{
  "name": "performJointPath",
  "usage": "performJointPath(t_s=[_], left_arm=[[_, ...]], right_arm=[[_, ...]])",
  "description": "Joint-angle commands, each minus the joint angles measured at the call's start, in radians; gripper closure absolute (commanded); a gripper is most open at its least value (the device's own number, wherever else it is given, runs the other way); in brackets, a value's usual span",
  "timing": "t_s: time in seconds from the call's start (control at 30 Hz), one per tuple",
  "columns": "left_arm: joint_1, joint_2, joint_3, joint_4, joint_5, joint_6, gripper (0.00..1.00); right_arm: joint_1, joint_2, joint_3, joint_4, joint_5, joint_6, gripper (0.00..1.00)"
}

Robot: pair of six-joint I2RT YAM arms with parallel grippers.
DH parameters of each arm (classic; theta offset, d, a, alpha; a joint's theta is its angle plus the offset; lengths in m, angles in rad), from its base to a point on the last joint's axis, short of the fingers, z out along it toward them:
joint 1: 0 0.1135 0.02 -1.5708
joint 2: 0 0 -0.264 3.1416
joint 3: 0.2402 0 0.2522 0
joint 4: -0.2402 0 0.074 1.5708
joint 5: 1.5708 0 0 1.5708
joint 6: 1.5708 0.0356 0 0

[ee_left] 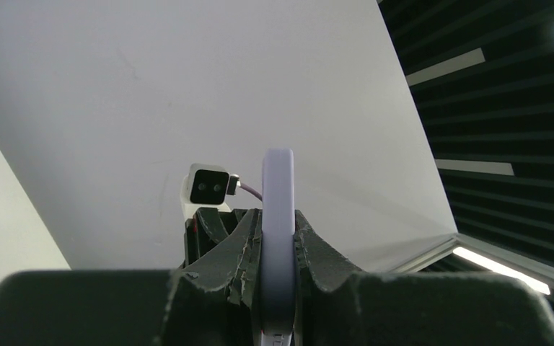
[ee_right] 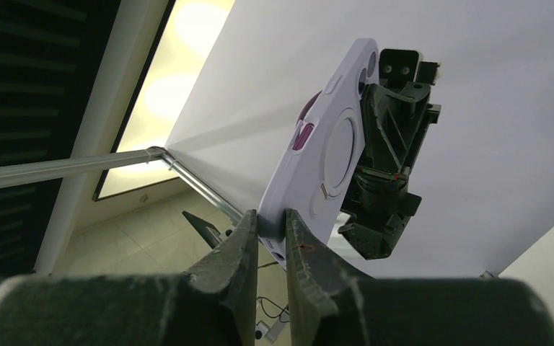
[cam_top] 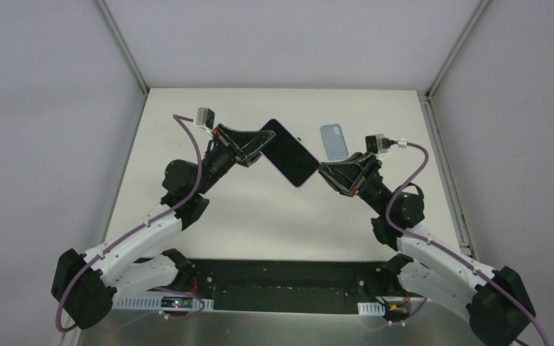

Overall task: Take the phone out of the phone case
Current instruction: Remove the phone case from the phone.

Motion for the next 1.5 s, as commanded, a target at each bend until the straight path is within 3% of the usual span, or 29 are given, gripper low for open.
performJointPath(t_s=[0.0, 0.5, 1.27, 1.47], left_arm=[[-0.007, 0.022, 0.061, 0.13, -0.011, -0.07, 1.0], [-0.017, 0.089, 0.087, 0.166, -0.006, -0.128, 1.0], [-0.017, 0.023, 0.099, 0.167, -0.02, -0.118, 1.0], [-0.017, 0.001, 0.085, 0.166, -0.037, -0.099, 1.0]], right_arm=[[0.002, -0.047, 0.079, 0.115, -0.067, 0.013, 0.96], [0.002, -0.069, 0.091, 0.114, -0.114, -0.02, 0.99], [0.001, -0.074, 0.01, 0.114, -0.132, -0.086, 1.0], [-0.005, -0.099, -0.007, 0.092, -0.13, -0.084, 0.76]])
